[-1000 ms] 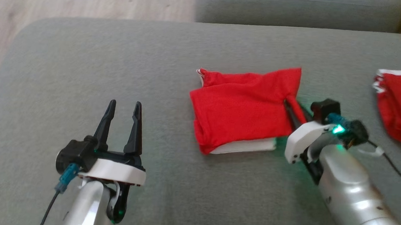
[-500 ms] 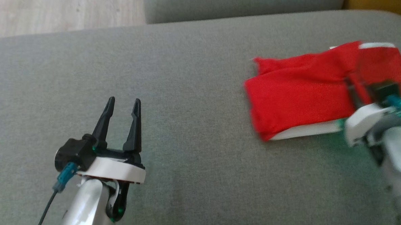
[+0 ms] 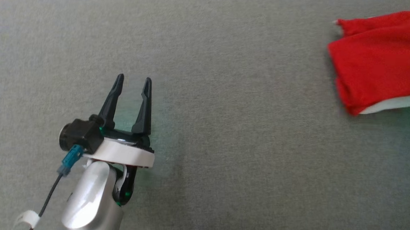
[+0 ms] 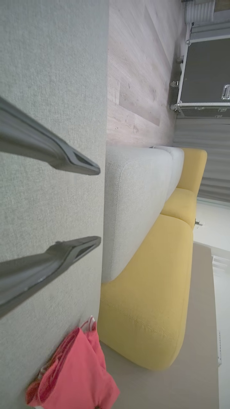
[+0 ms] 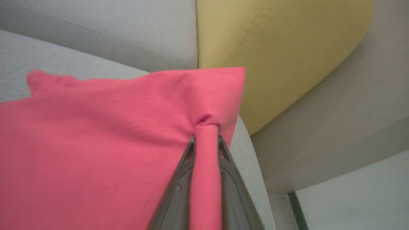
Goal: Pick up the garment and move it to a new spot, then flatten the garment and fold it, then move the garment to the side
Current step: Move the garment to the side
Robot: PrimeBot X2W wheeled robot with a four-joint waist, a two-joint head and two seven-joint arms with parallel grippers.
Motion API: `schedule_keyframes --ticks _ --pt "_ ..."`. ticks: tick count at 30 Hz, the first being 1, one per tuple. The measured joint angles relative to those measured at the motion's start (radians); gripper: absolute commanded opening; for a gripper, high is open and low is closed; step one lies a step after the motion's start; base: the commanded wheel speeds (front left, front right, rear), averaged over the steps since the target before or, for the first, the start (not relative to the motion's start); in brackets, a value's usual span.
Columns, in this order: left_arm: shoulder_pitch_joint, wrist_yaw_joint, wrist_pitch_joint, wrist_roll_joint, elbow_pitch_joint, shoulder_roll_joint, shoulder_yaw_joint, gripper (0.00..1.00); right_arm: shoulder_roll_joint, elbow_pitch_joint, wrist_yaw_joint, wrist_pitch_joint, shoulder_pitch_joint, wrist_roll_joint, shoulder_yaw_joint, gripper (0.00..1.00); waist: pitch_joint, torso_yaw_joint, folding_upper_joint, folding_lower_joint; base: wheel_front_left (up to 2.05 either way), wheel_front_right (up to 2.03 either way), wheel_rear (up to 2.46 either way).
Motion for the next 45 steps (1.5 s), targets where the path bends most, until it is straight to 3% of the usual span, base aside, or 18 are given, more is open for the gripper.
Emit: schedule_keyframes --ticks 4,10,11,12,13,21,27,34,45 --pt "-0.013 0.000 0.000 -0.001 0.006 0.000 0.000 1.00 -0.030 0.036 0.000 0.013 -0.023 -0.046 -0.053 0.00 0.025 0.019 0.0000 0.0000 0.00 0.00 0.00" --pt "-0.017 0.000 0.000 -0.001 0.006 0.000 0.000 1.00 -0.025 0.066 0.000 0.030 -0.031 -0.108 -0.129 0.00 0.043 0.024 0.0000 -0.0001 0.00 0.00 0.00" --pt "-0.018 0.000 0.000 -0.001 0.007 0.000 0.000 1.00 -0.022 0.071 0.000 0.036 -0.031 -0.113 -0.148 0.15 0.044 0.023 0.0000 -0.0001 0.00 0.00 0.00" --pt "-0.019 0.000 0.000 -0.001 0.008 0.000 -0.001 1.00 -0.020 0.073 0.000 0.035 -0.031 -0.122 -0.163 0.82 0.045 0.022 0.0000 -0.0001 0.00 0.00 0.00" --pt "-0.022 0.000 0.000 -0.001 0.009 0.000 -0.003 1.00 -0.017 0.073 0.000 0.034 -0.031 -0.133 -0.177 1.00 0.045 0.022 0.0000 -0.0001 0.00 0.00 0.00" --pt "-0.025 0.000 0.000 -0.001 0.016 0.000 0.008 1.00 0.063 0.042 0.000 -0.022 -0.031 -0.199 -0.267 1.00 -0.006 0.007 0.0000 -0.0002 0.00 0.00 0.00" --pt "0.018 0.000 0.000 -0.001 0.011 -0.001 0.069 1.00 0.194 0.008 0.000 -0.087 -0.025 -0.197 -0.300 1.00 -0.092 -0.002 0.0000 -0.0003 0.00 0.00 0.00" --pt "0.104 0.000 0.000 0.011 -0.001 -0.001 0.129 1.00 0.325 -0.068 0.000 -0.140 0.019 -0.138 -0.288 1.00 -0.196 -0.007 0.0000 -0.0004 0.00 0.00 0.00" --pt "0.210 0.000 0.000 0.017 -0.040 0.000 0.193 1.00 0.483 -0.364 0.000 -0.162 0.251 0.049 -0.253 1.00 -0.313 0.027 0.0000 -0.0004 0.00 0.00 0.00"
